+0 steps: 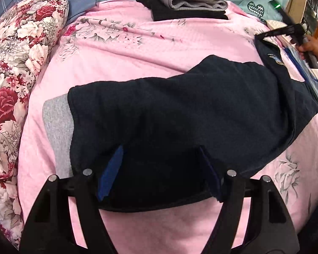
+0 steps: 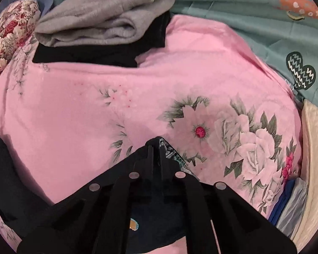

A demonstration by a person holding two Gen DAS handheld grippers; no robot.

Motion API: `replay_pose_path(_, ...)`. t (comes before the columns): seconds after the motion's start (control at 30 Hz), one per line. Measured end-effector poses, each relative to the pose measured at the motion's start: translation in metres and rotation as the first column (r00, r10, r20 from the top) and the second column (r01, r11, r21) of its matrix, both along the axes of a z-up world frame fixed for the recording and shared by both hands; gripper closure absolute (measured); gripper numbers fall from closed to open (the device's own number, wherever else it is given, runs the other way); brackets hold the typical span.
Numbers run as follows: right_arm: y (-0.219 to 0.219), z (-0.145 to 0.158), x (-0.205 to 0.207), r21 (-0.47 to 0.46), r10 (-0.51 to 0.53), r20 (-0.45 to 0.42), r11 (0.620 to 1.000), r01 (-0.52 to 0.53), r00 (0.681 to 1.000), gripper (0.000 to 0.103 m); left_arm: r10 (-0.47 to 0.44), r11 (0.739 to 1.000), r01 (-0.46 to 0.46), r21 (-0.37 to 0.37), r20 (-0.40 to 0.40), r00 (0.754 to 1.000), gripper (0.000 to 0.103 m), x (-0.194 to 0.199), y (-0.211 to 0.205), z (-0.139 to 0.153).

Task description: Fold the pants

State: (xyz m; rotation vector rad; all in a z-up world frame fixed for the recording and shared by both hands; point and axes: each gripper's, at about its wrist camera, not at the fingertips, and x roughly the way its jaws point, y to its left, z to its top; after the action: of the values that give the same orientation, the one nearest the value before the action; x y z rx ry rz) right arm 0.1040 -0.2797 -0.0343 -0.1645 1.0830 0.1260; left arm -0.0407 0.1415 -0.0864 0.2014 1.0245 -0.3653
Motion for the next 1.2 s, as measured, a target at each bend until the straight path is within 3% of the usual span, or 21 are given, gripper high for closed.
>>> replay_pose_path(0.2,-0.041,0.071,-0.082,0.078,0.007,0.183,0.997,-0.022,0.983,0.100,0.033,0.999,-0.032,0.025,-0.013,0.999,0.030,0.000,-0.003,0.002)
replay_pose_path(0.27,-0.062,0.085,-0.107,0.122,-0.015,0.231,0.992,-0.014,0.973,0.100,0.043,0.999,-0.043,0.023,-0.019,0.999,0.030,0.000,-0.002,0.002)
replay_pose_path(0.4,-0.098,0.102,-0.199,0.182,-0.030,0.357,0.983,-0.038,0.933,0.103,0.052,0.998,-0.051,0.035,-0.019,0.998,0.030,-0.005,-0.003,0.003)
replay_pose_path(0.43,-0.107,0.097,-0.232,0.179,-0.054,0.378,0.984,-0.016,0.924,0.103,0.051,0.998,-0.051,0.039,-0.017,0.999,0.030,-0.005,-0.003,0.004)
replay_pose_path(0.53,-0.113,0.064,-0.293,0.187,-0.064,0.336,0.982,0.000,0.940,0.103,0.053,0.997,-0.052,0.050,-0.016,0.998,0.030,-0.008,-0.005,0.004)
replay_pose_path(0.63,-0.126,0.013,-0.333,0.286,-0.150,0.190,0.954,0.092,0.970,0.103,0.050,0.997,-0.048,0.064,-0.021,0.999,0.030,-0.009,-0.006,0.005)
replay_pose_path(0.7,-0.139,-0.004,-0.341,0.427,-0.219,0.111,0.891,0.152,0.969,0.096,0.049,0.996,-0.047,0.072,-0.026,0.998,0.030,-0.008,-0.006,0.005)
replay_pose_path(0.73,-0.147,-0.008,-0.341,0.503,-0.269,0.076,0.842,0.196,0.960,0.089,0.051,0.996,-0.049,0.077,-0.031,0.998,0.030,-0.006,-0.007,0.005)
replay_pose_path(0.8,-0.154,-0.012,-0.331,0.641,-0.336,0.032,0.729,0.239,0.941,0.063,0.064,0.994,-0.060,0.087,-0.040,0.997,0.029,-0.004,-0.009,0.005)
replay_pose_path(0.93,-0.151,-0.021,-0.294,0.743,-0.391,-0.090,0.586,0.324,0.916,0.058,0.090,0.993,-0.088,0.081,-0.031,0.995,0.029,-0.007,-0.009,0.006)
replay_pose_path(1.0,-0.150,-0.033,-0.279,0.735,-0.423,-0.182,0.541,0.409,0.887,0.058,0.092,0.993,-0.091,0.072,-0.023,0.995,0.029,-0.012,-0.006,0.005)
replay_pose_path(1.03,-0.151,-0.039,-0.275,0.715,-0.444,-0.215,0.536,0.450,0.870,0.058,0.092,0.994,-0.091,0.068,-0.020,0.996,0.029,-0.014,-0.005,0.005)
replay_pose_path(1.13,-0.156,-0.052,-0.268,0.685,-0.492,-0.255,0.516,0.514,0.833,0.058,0.092,0.995,-0.091,0.043,-0.019,0.996,0.029,-0.016,0.001,0.005)
replay_pose_path(1.2,-0.159,-0.058,-0.263,0.700,-0.524,-0.280,0.462,0.545,0.804,0.058,0.091,0.995,-0.090,0.029,-0.018,0.996,0.029,-0.014,0.004,0.004)
